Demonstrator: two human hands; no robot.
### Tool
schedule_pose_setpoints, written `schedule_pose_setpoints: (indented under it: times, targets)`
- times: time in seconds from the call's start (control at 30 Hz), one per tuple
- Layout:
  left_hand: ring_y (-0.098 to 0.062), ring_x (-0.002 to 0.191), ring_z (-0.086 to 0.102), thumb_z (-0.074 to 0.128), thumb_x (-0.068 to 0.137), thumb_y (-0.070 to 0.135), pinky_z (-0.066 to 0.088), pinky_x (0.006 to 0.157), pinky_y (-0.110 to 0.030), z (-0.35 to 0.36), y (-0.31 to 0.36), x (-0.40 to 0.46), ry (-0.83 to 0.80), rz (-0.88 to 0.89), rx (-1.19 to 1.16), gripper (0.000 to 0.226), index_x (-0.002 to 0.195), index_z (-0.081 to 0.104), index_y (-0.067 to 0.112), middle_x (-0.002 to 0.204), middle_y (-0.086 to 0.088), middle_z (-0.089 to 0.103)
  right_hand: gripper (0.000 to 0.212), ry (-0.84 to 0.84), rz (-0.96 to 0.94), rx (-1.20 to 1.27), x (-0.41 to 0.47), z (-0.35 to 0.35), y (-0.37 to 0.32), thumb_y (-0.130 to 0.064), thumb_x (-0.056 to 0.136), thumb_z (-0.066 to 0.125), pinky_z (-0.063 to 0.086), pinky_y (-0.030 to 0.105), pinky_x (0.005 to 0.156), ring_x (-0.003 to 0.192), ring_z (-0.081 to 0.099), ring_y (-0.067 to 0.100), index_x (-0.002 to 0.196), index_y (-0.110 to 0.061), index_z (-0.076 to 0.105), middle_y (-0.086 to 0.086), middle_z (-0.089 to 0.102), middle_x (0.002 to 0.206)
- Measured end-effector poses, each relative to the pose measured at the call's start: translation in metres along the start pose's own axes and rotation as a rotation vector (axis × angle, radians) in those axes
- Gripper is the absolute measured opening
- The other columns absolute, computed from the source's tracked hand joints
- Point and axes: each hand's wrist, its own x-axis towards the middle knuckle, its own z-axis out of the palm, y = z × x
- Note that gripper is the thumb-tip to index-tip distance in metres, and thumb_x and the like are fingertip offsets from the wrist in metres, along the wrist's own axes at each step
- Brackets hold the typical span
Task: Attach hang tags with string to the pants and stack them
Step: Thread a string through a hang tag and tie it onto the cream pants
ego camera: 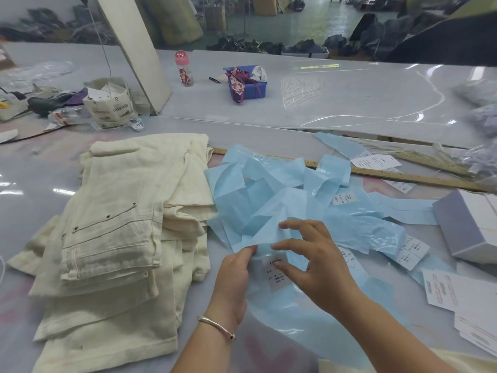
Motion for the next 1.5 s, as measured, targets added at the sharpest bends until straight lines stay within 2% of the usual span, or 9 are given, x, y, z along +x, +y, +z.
schedule_pose_setpoints:
  times: [0.23, 0.4, 0.53, 0.63, 0.9, 1.13, 1.27, 1.4, 1.5]
  targets:
    - [-0.023, 0.078, 0.07, 0.054, 0.093, 0.018, 0.054, 0.067, -0.033, 0.01, 0.002, 0.006, 0.009, 0.01, 0.06, 0.027, 0.086, 0.079, 0.014, 0.093, -0.012, 0.075, 0.013, 0.097, -0.001, 0.007, -0.003, -0.003, 0.007, -0.014, 0.071, 0.084, 0.05, 0.033, 0.085, 0.113, 0.052, 0.017, 0.076, -0.024, 0.078, -0.009, 0.065, 0.114]
    - [-0.021, 0.076, 0.07, 0.054, 0.093, 0.019, 0.055, 0.063, -0.03, 0.014, 0.002, 0.009, -0.017, 0.003, 0.055, 0.025, 0.088, 0.079, 0.018, 0.09, -0.007, 0.076, 0.015, 0.097, -0.021, -0.022, -0.006, -0.005, 0.01, -0.017, 0.072, 0.084, 0.051, 0.036, 0.086, 0.114, 0.053, 0.021, 0.085, -0.022, 0.077, -0.006, 0.065, 0.117]
    - [-0.02, 0.063, 0.064, 0.062, 0.085, 0.013, 0.051, 0.057, -0.027, 0.019, 0.0, 0.007, 0.009, 0.005, 0.082, 0.018, 0.075, 0.076, 0.007, 0.074, -0.009, 0.07, 0.012, 0.08, -0.007, -0.004, -0.007, -0.003, 0.008, -0.016, 0.07, 0.085, 0.05, 0.035, 0.084, 0.112, 0.052, 0.02, 0.073, -0.021, 0.074, -0.006, 0.065, 0.114]
    - [-0.018, 0.051, 0.057, 0.062, 0.08, 0.006, 0.045, 0.047, -0.021, 0.021, -0.001, 0.004, -0.018, 0.024, 0.1, 0.023, 0.06, 0.07, 0.011, 0.059, -0.005, 0.061, 0.016, 0.106, 0.0, 0.0, -0.01, 0.0, 0.006, -0.009, 0.068, 0.083, 0.05, 0.037, 0.082, 0.11, 0.053, 0.019, 0.068, -0.019, 0.07, -0.005, 0.065, 0.111]
    - [-0.019, 0.049, 0.05, 0.064, 0.081, 0.007, 0.041, 0.045, -0.02, 0.023, -0.006, 0.009, 0.037, 0.058, 0.189, 0.025, 0.056, 0.059, 0.01, 0.055, -0.006, 0.051, 0.016, 0.163, 0.064, 0.051, -0.017, 0.001, 0.003, -0.006, 0.069, 0.083, 0.047, 0.03, 0.082, 0.107, 0.054, 0.016, 0.067, -0.018, 0.072, -0.007, 0.066, 0.105]
    - [-0.022, 0.061, 0.045, 0.061, 0.087, 0.016, 0.041, 0.055, -0.033, 0.022, -0.016, 0.021, 0.137, 0.1, 0.32, 0.024, 0.065, 0.055, 0.01, 0.064, -0.011, 0.05, 0.016, 0.061, 0.066, 0.105, -0.029, -0.014, 0.001, -0.007, 0.073, 0.079, 0.04, 0.023, 0.093, 0.11, 0.05, 0.009, 0.069, -0.019, 0.07, -0.012, 0.064, 0.108]
    - [-0.024, 0.078, 0.065, 0.06, 0.092, 0.017, 0.053, 0.075, -0.039, 0.025, -0.011, 0.028, 0.104, 0.07, 0.26, 0.019, 0.08, 0.071, 0.006, 0.088, -0.01, 0.073, 0.02, 0.148, 0.115, 0.165, -0.038, -0.03, 0.007, -0.009, 0.075, 0.077, 0.033, 0.009, 0.092, 0.111, 0.049, 0.001, 0.076, -0.026, 0.066, -0.019, 0.064, 0.109]
    - [-0.022, 0.072, 0.064, 0.063, 0.089, 0.019, 0.046, 0.069, -0.033, 0.037, -0.014, 0.02, -0.059, -0.026, 0.224, 0.021, 0.086, 0.074, 0.001, 0.083, -0.011, 0.072, 0.022, 0.08, 0.12, -0.069, -0.03, -0.028, 0.017, -0.022, 0.078, 0.078, 0.033, 0.019, 0.097, 0.119, 0.043, 0.01, 0.1, -0.025, 0.074, -0.01, 0.058, 0.124]
    - [-0.023, 0.072, 0.057, 0.065, 0.087, 0.018, 0.041, 0.072, -0.036, 0.04, -0.015, 0.015, -0.081, -0.012, 0.233, 0.029, 0.088, 0.066, -0.011, 0.079, -0.013, 0.064, 0.021, 0.035, 0.141, -0.133, -0.025, -0.025, 0.021, -0.027, 0.08, 0.077, 0.031, 0.023, 0.098, 0.124, 0.041, 0.018, 0.1, -0.024, 0.075, -0.006, 0.055, 0.13]
